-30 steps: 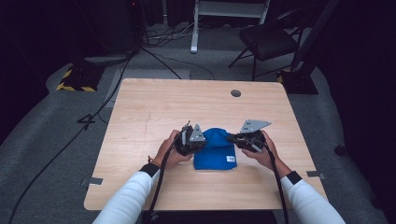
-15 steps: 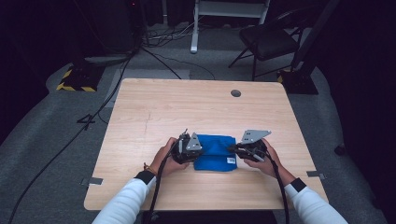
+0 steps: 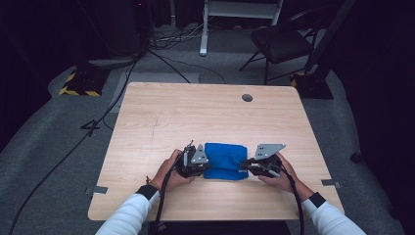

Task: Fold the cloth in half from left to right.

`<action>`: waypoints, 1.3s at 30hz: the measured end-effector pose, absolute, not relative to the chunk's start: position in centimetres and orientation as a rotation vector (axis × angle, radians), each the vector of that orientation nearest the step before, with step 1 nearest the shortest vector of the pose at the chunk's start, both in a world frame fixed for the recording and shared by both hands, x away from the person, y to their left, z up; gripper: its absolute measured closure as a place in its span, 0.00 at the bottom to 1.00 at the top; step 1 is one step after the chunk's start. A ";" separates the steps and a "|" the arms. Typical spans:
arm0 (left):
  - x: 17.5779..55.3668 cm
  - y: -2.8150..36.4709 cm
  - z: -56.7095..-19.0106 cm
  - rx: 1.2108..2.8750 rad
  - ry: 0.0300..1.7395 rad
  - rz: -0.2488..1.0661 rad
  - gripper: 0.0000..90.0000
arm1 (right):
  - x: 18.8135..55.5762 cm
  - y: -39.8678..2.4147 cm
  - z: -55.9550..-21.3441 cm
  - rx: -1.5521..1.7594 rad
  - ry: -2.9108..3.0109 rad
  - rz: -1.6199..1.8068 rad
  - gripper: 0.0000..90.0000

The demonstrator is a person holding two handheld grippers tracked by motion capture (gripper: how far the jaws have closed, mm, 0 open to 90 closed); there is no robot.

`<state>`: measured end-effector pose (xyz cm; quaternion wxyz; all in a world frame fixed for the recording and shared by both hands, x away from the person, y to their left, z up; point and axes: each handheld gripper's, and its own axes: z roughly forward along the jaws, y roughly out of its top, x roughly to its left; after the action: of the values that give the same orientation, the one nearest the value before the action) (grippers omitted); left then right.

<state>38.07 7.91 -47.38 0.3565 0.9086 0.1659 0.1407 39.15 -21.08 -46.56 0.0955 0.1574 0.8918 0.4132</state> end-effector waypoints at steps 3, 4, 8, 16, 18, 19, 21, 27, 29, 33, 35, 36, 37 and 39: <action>37.9 8.0 -47.4 2.354 0.426 0.361 0.81 | 38.8 -21.1 -46.8 0.455 2.651 1.216 0.87; 37.8 8.1 -47.5 2.355 0.427 0.361 0.80 | 38.7 -21.1 -46.8 0.458 2.650 1.210 0.87; 37.6 8.6 -47.6 2.363 0.445 0.354 0.76 | 38.4 -21.4 -47.0 0.463 2.651 1.210 0.85; 36.6 9.8 -47.7 2.381 0.467 0.367 0.73 | 37.1 -22.1 -47.1 0.450 2.655 1.194 0.78; 36.4 10.1 -47.6 2.376 0.478 0.368 0.70 | 36.8 -22.3 -47.1 0.453 2.653 1.191 0.75; 36.3 10.2 -47.6 2.371 0.484 0.367 0.69 | 36.7 -22.4 -47.1 0.455 2.650 1.190 0.73; 36.1 10.3 -47.5 2.369 0.494 0.375 0.66 | 36.4 -22.6 -47.0 0.459 2.649 1.188 0.70; 36.4 10.5 -47.1 2.335 0.566 0.399 0.53 | 35.9 -23.4 -46.5 0.482 2.622 1.197 0.60; 36.6 10.5 -47.0 2.335 0.592 0.418 0.48 | 36.0 -23.7 -46.2 0.490 2.605 1.223 0.58; 37.0 10.4 -46.5 2.314 0.613 0.420 0.40 | 36.0 -24.2 -45.2 0.487 2.573 1.272 0.56; 37.2 10.1 -46.4 2.317 0.608 0.416 0.37 | 36.1 -24.2 -44.9 0.500 2.556 1.263 0.56; 37.2 9.9 -46.4 2.316 0.605 0.410 0.35 | 36.2 -24.2 -44.8 0.510 2.546 1.263 0.55; 37.3 9.7 -46.3 2.316 0.598 0.401 0.33 | 36.3 -24.1 -44.9 0.519 2.543 1.254 0.55; 37.3 9.2 -46.2 2.311 0.586 0.398 0.30 | 36.6 -23.7 -45.2 0.532 2.548 1.234 0.53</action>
<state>37.26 9.17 -46.15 0.3545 0.8940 0.2266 0.1540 36.57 -23.73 -45.20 0.1301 0.1830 0.8769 0.4249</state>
